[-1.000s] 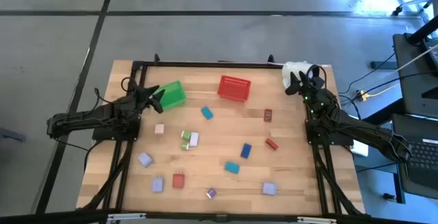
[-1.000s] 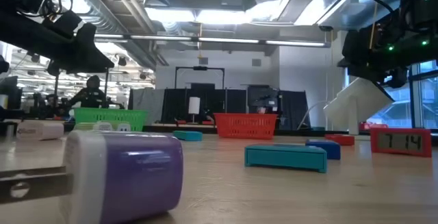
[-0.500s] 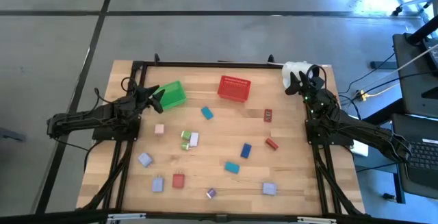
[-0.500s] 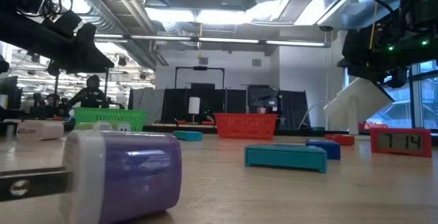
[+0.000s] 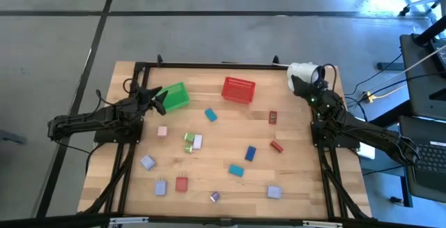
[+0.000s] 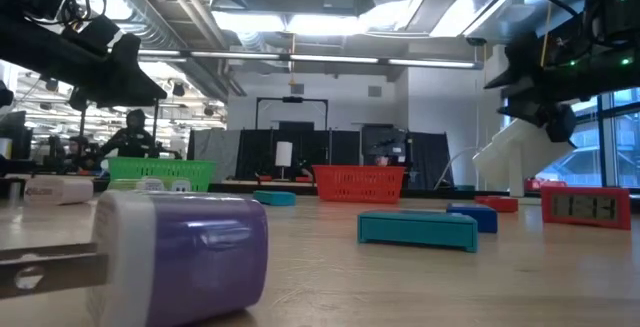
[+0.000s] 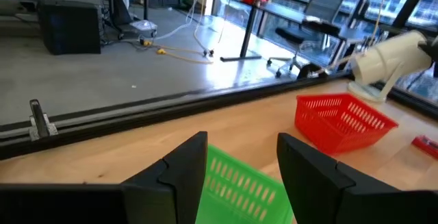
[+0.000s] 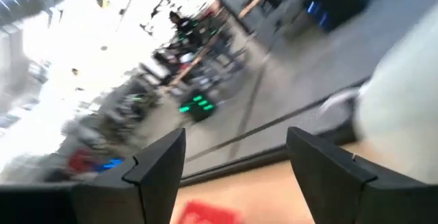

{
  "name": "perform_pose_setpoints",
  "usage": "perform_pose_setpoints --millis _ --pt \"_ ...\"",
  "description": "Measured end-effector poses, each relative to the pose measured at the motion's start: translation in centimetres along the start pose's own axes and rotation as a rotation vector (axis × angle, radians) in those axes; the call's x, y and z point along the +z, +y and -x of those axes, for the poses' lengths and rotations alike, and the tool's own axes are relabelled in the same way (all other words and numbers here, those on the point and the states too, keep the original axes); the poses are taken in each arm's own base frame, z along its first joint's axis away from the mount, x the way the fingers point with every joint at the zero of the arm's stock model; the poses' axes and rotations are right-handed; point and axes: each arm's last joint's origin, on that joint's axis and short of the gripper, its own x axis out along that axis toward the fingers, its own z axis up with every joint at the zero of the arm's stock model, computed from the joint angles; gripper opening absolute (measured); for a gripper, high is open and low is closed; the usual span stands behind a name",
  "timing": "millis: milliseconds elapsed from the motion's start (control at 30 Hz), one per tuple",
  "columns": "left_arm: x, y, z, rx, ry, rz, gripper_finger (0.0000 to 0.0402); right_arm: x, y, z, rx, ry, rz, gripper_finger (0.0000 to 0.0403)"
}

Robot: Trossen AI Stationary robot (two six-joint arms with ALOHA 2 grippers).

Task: Pick & Place Office items
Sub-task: Put the pink charger adapter into the red bin

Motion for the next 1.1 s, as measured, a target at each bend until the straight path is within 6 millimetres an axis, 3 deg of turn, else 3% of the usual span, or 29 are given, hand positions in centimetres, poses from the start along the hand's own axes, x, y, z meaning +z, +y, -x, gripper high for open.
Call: perform_pose_setpoints --millis 133,733,967,1100 --pt "0.3 -0.1 0.0 -0.01 -0.03 0.027 0.0173 0.0 0.0 0.0 0.006 0.008 -0.065 0.0259" --pt "0.9 -0.6 0.1 -0.137 -0.033 0.255 0.0173 0.0 0.0 0.0 0.006 0.008 0.09 0.0259" --pt "1.1 -0.5 0.1 -0.088 -0.072 0.169 0.0173 0.0 0.0 0.0 0.006 0.008 0.09 0.0258" --pt "1.0 -0.7 0.1 -0.156 -0.044 0.158 0.0173 0.0 0.0 0.0 0.006 0.008 0.09 0.0258"
